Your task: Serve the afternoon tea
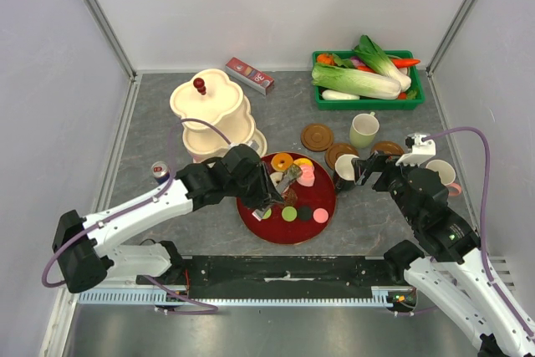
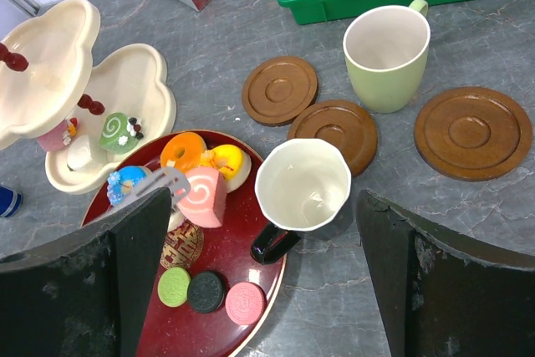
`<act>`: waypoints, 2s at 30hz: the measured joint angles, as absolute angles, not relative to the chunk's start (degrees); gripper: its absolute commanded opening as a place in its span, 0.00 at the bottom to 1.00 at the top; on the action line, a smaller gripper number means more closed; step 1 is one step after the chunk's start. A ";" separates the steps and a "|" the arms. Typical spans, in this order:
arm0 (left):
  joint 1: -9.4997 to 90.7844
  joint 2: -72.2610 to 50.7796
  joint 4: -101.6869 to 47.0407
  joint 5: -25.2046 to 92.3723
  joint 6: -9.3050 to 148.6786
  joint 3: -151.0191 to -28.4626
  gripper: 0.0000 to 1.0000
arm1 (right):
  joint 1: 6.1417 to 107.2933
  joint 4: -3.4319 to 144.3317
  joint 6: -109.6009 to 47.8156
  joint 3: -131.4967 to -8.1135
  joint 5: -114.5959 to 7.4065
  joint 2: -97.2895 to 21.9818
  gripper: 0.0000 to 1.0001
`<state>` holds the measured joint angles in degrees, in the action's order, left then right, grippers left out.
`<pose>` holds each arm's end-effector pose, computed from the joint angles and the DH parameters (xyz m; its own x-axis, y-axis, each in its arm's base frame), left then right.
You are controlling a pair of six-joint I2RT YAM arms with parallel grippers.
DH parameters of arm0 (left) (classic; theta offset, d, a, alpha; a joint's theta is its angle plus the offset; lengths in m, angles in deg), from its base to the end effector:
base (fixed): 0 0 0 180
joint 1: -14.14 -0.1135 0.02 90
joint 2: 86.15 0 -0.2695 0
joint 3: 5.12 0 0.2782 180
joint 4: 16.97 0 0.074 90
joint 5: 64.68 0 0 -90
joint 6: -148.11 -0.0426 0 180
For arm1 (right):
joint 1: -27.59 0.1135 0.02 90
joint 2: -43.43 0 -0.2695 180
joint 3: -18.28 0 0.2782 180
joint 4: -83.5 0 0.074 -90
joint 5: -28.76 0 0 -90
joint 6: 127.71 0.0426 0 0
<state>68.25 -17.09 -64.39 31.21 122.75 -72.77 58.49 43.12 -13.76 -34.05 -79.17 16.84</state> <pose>0.1597 -0.2281 0.2708 -0.9530 -0.2163 -0.2121 -0.0366 0.7774 -0.6279 0.1272 0.0609 0.3260 -0.2928 0.2749 -0.9158 -0.1249 0.9386 0.3217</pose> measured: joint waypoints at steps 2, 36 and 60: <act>67.40 -18.44 -64.65 29.66 122.79 -72.57 0.09 | 58.49 43.12 -13.76 -34.05 -79.17 16.84 0.98; 62.70 -24.78 -70.49 23.30 116.91 -74.30 0.12 | 58.49 43.12 -13.70 -34.03 -79.58 16.05 0.98; 60.56 -20.00 -38.51 9.73 122.77 -56.09 0.17 | 58.51 43.12 -13.72 -34.03 -79.56 14.50 0.98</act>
<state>60.56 -20.00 -38.51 9.73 122.77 -56.09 58.51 43.12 -13.72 -34.03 -79.56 14.50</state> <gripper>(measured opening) 0.378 0.982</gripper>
